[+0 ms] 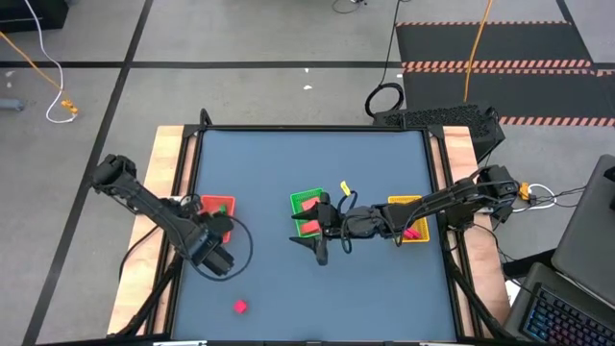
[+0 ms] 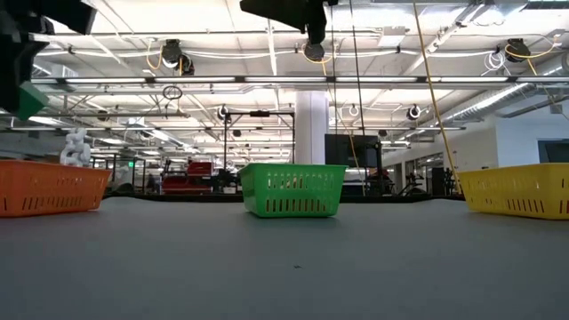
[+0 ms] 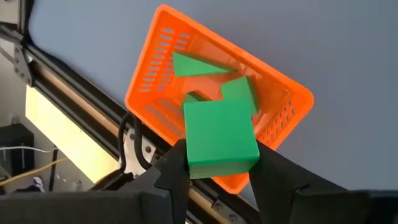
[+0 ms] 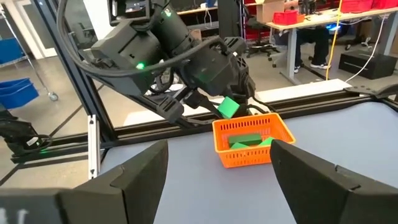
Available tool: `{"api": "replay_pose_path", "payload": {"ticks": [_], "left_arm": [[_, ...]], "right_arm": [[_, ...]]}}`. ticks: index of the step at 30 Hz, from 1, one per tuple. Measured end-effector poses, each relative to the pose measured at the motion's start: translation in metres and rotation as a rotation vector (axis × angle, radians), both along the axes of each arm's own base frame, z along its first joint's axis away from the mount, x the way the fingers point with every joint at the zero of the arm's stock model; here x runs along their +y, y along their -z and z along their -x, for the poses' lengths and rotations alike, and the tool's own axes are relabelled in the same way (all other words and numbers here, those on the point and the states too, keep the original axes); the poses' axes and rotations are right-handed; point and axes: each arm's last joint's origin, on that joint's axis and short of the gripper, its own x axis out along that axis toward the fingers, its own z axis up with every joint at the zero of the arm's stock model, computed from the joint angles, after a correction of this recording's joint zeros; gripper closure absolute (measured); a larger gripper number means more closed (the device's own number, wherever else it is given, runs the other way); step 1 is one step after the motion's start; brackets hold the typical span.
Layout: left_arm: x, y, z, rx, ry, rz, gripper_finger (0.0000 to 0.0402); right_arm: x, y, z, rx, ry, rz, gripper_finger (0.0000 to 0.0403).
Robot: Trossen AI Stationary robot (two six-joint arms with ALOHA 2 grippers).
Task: Sort & place blocks by color
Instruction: Put the green block into the orange bin, then put the red block into the yellow bin
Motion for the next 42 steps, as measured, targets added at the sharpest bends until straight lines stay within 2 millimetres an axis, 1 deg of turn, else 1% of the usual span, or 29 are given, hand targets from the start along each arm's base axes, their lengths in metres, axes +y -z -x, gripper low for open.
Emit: {"api": "replay_pose_path", "payload": {"ticks": [7, 8, 9, 13, 15, 17, 18, 20, 23, 25, 27, 32, 34, 38, 42], "left_arm": [[0.004, 0.0, -0.003, 0.009, 0.034, -0.007, 0.027], [0.005, 0.0, -0.003, 0.003, 0.023, -0.011, 0.0262], [0.005, 0.0, -0.004, -0.002, 0.014, -0.014, 0.024], [0.005, 0.0, -0.004, -0.011, -0.005, -0.017, 0.011], [0.005, 0.0, -0.004, -0.011, -0.005, -0.017, 0.0057], [0.005, 0.0, -0.004, -0.015, -0.013, -0.018, 0.0022], [0.005, 0.0, -0.004, -0.017, -0.015, -0.018, 0.0014], [0.004, 0.0, -0.004, -0.025, -0.014, -0.012, 0.0015], [0.001, 0.002, -0.008, -0.049, 0.006, 0.024, 0.0038], [-0.002, 0.004, -0.011, -0.05, 0.044, 0.092, 0.0057], [-0.009, 0.006, -0.017, -0.067, 0.106, 0.197, 0.0077], [-0.035, 0.006, -0.034, -0.192, 0.253, 0.528, 0.0113], [-0.046, 0.004, -0.039, -0.264, 0.294, 0.62, 0.0121], [-0.069, 0.0, -0.044, -0.407, 0.39, 0.704, 0.0134], [-0.094, 0.007, -0.041, -0.468, 0.534, 0.684, 0.0147]], "right_arm": [[0.0, 0.0, 0.0, 0.001, 0.0, 0.001, 0.0128], [0.0, 0.0, 0.0, 0.001, 0.0, 0.001, 0.0128], [0.0, 0.0, 0.0, 0.001, 0.0, 0.001, 0.0128], [0.0, 0.0, 0.0, 0.002, 0.0, 0.001, 0.0128], [0.0, 0.0, 0.0, 0.003, 0.0, 0.001, 0.0128], [0.0, 0.0, 0.0, 0.004, 0.0, 0.001, 0.0128], [0.0, 0.0, 0.0, 0.004, 0.0, 0.002, 0.0128], [0.0, 0.0, 0.0, 0.004, 0.0, 0.002, 0.0128], [0.0, 0.001, 0.0, 0.005, 0.0, 0.002, 0.0128], [0.0, 0.001, 0.0, 0.009, 0.0, 0.003, 0.0128], [0.0, 0.002, 0.0, 0.018, -0.001, 0.009, 0.0128], [-0.001, 0.001, 0.001, 0.025, -0.004, 0.034, 0.0128], [-0.001, -0.003, 0.003, 0.015, -0.005, 0.05, 0.0128], [-0.004, -0.02, 0.013, -0.015, -0.009, 0.099, 0.0128], [-0.007, -0.035, 0.025, -0.016, -0.014, 0.142, 0.0128]]}}
